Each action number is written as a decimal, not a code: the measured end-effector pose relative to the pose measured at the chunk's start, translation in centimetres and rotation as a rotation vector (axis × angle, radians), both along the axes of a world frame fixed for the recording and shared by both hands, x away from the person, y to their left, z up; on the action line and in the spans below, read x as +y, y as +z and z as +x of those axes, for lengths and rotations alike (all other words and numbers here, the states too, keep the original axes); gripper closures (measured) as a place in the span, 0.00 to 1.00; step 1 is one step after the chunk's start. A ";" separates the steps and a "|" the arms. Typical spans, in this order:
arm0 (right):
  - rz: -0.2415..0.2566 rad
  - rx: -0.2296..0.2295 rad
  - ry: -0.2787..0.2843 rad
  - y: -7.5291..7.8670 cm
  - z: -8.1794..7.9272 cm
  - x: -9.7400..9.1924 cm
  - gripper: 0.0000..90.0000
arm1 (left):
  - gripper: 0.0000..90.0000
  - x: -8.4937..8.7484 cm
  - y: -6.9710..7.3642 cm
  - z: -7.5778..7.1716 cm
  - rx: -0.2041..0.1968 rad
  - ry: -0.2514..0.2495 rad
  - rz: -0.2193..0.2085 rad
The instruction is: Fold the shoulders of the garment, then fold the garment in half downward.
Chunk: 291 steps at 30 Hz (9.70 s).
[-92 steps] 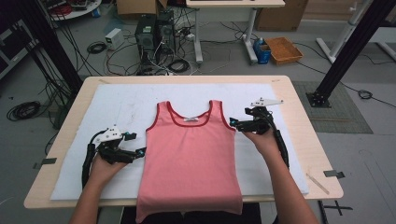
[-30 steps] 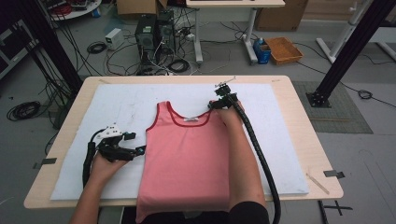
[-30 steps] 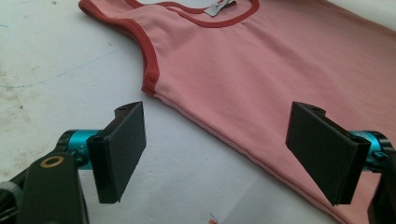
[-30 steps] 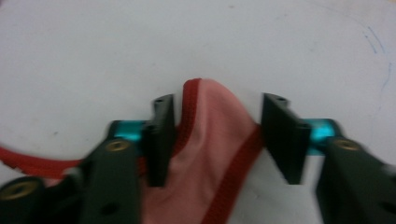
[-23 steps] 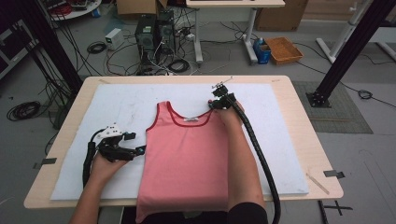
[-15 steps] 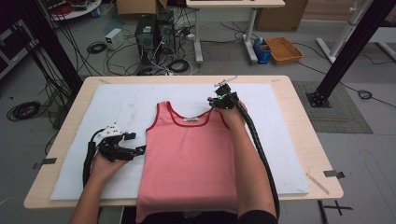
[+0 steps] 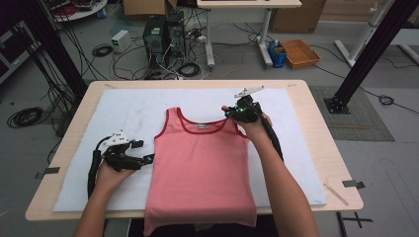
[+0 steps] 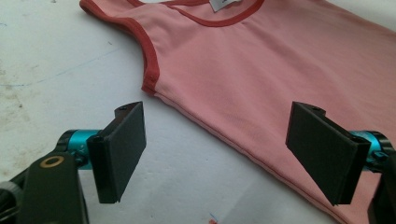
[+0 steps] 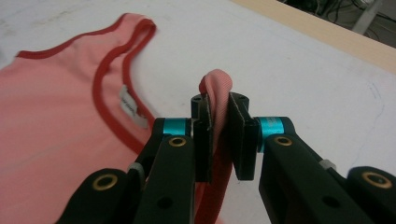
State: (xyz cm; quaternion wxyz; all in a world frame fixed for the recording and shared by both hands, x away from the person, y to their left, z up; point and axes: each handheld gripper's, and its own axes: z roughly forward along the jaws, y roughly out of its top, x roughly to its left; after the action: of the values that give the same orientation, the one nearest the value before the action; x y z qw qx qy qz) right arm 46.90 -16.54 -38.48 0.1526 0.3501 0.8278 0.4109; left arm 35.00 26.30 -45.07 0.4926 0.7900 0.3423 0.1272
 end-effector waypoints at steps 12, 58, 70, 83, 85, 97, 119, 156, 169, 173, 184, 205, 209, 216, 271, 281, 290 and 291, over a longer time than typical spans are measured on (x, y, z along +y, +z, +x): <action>0.038 -0.031 0.062 -1.8 -5.0 -0.5 0.90 | 0.23 0.0 0.0 0.0 -0.002 -0.001 0.007; 0.003 -0.036 0.184 -4.7 -13.4 -0.7 0.66 | 0.22 0.0 0.0 0.2 0.017 0.006 0.000; -0.117 -0.028 0.233 -5.9 -14.5 -0.1 0.80 | 0.23 0.0 0.0 0.2 0.016 0.005 0.003; 0.005 -0.067 0.101 -4.8 -14.4 -3.5 0.43 | 0.23 0.2 0.0 0.3 0.030 0.016 -0.011; 0.055 -0.069 0.054 -4.8 -14.3 -4.9 0.36 | 0.23 0.4 0.0 0.3 0.031 0.031 -0.033; 0.126 0.002 0.043 -6.5 -14.8 -6.9 0.24 | 0.24 0.7 0.4 0.5 0.016 0.091 -0.083; 0.155 -0.001 0.025 -6.5 -14.8 -7.2 0.24 | 0.24 -5.8 3.9 10.0 0.028 0.085 0.014; 0.149 0.035 0.048 -6.6 -14.5 -7.0 0.24 | 0.92 -11.3 1.1 17.2 0.060 0.110 0.292; 0.147 0.044 0.059 -6.6 -14.4 -7.0 0.24 | 0.93 -9.2 3.9 13.1 -0.034 0.077 0.103; 0.148 0.036 0.057 -6.6 -14.4 -7.0 0.24 | 0.93 -9.3 4.6 11.1 -0.065 0.052 0.073; 0.156 0.038 0.055 -6.6 -14.4 -7.1 0.24 | 0.92 -9.2 3.7 4.0 -0.164 0.031 0.096; 0.153 0.045 0.057 -6.6 -14.4 -7.1 0.24 | 0.41 -6.0 3.6 -1.2 -0.038 0.013 -0.056; 0.149 0.047 0.058 -6.6 -14.4 -7.1 0.24 | 0.41 -6.2 3.2 -0.9 -0.026 0.015 -0.035; 0.148 0.043 0.062 -6.6 -14.3 -7.0 0.24 | 0.51 -7.3 1.6 -0.9 0.046 -0.012 0.103; 0.132 0.091 0.071 -6.8 -13.9 -6.8 0.24 | 0.34 -4.4 2.5 -2.3 0.003 0.032 0.029; 0.144 0.094 0.066 -6.7 -13.8 -7.0 0.24 | 0.31 -3.6 2.2 -1.6 0.007 0.067 0.029; 0.158 0.055 0.008 -5.8 -12.9 -7.3 0.24 | 0.29 -2.6 1.5 -0.1 0.018 0.122 0.024; 0.158 0.055 0.008 -5.8 -12.9 -7.3 0.24 | 0.29 -2.7 1.5 0.2 0.023 0.124 0.041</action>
State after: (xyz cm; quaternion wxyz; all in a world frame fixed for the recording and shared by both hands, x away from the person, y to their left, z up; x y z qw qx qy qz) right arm 34.05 -23.85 -44.28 0.0999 0.3691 0.7980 0.4658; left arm 35.20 23.65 -43.57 0.4636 0.7785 0.3936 0.1553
